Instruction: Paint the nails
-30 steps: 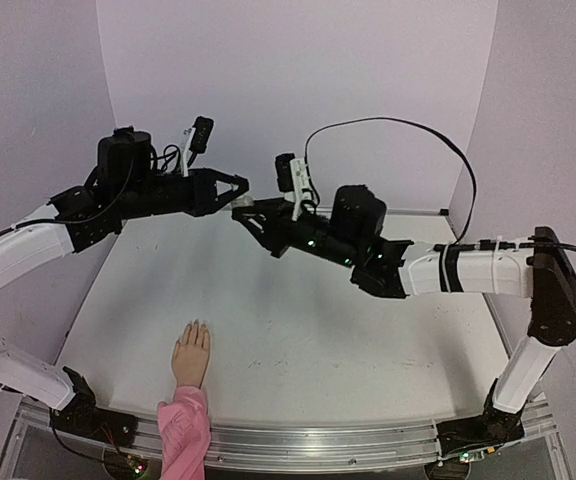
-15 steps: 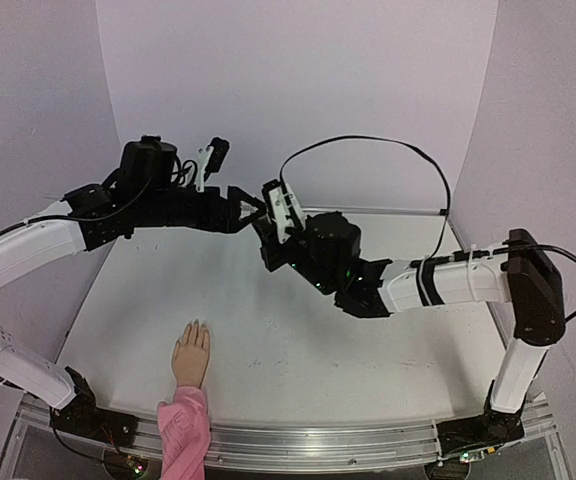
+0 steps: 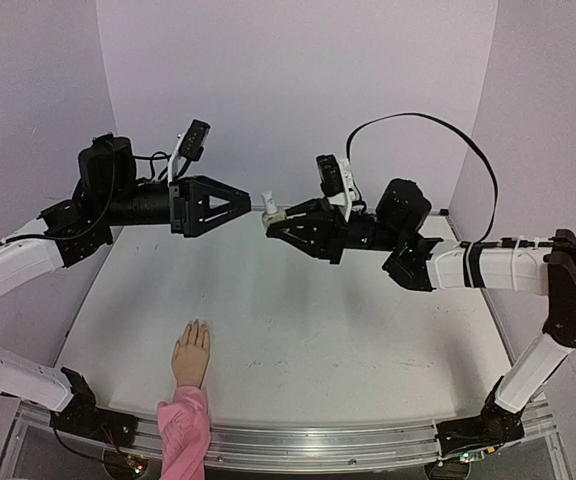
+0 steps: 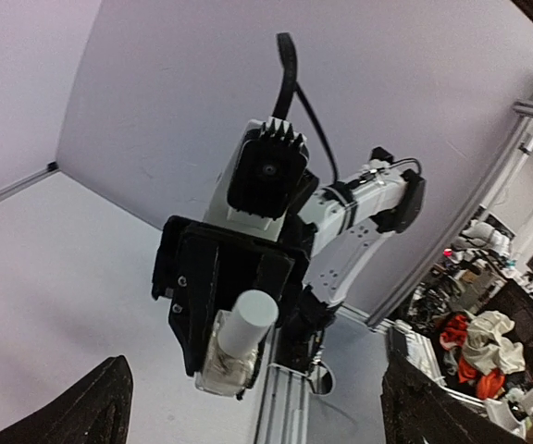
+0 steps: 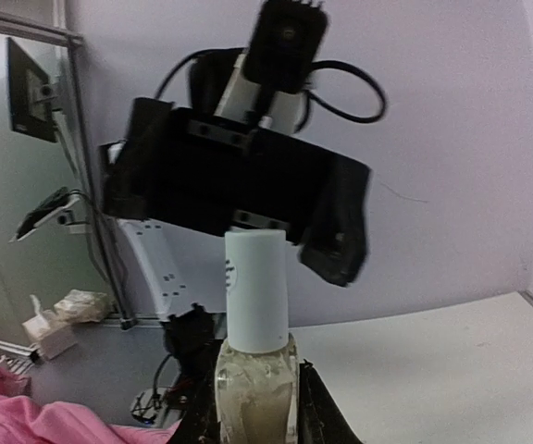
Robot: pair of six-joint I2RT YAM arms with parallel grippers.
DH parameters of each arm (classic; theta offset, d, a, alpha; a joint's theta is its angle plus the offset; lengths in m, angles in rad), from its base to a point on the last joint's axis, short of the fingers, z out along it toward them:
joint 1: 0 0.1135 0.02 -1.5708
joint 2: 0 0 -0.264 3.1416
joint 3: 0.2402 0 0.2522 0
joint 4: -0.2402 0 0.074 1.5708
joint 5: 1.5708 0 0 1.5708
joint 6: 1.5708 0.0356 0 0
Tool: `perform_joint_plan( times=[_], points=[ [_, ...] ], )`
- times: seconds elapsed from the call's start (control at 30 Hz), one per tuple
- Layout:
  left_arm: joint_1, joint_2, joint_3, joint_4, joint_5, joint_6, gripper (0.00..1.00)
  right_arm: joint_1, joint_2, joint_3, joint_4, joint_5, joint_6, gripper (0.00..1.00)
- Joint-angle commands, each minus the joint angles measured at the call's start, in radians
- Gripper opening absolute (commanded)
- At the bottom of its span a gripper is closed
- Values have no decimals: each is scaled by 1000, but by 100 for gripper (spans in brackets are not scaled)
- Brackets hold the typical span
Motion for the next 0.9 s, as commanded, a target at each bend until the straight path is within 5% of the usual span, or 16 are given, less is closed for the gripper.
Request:
perform_joint_plan(
  times=[0.0,0.5,0.77,0.87],
  points=[
    [-19,19,11,212,206,-52,91,2,29,46,336,-235,281,0],
    [-70,102,83,240,224,-59,57,22,108,95,433,-264,386,0],
    [-69,130,84,224,126,-44,15,20,102,75,409,-198,332,0],
    [-69,115,76,136,-26,11,0,11,56,45,254,-37,196,0]
  ],
)
